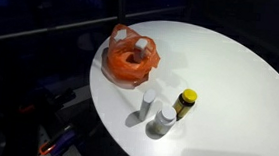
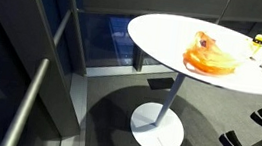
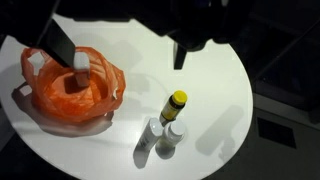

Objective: Put the brown bottle in the plastic

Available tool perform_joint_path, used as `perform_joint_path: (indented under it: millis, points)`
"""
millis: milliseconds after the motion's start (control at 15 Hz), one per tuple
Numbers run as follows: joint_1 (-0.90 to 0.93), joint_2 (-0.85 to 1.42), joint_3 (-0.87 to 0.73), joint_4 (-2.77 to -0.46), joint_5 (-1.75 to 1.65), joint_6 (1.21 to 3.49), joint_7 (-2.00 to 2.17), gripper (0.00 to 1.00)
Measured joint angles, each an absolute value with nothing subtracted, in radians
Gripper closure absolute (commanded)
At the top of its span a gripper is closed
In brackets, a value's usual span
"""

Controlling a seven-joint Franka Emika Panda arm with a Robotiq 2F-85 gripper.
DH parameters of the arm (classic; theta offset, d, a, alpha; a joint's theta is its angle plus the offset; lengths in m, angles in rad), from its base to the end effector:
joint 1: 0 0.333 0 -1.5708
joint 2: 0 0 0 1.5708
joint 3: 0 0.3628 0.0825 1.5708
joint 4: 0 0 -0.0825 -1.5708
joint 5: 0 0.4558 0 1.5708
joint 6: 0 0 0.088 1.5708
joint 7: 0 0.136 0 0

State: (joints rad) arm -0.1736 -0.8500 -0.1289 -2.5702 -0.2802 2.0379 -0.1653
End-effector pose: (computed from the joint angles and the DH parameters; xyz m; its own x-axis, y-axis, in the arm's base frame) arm 0.3488 -0.1372 0.5449 0.9633 0.0099 0.2682 -0.0530 -0.9726 0.2264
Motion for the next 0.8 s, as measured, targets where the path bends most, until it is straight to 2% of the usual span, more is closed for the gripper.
perform_joint_path:
  millis: [800]
  points:
    - [-0.162, -0.828, -0.125, -2.558, -0.280, 2.010, -0.164, 0.00]
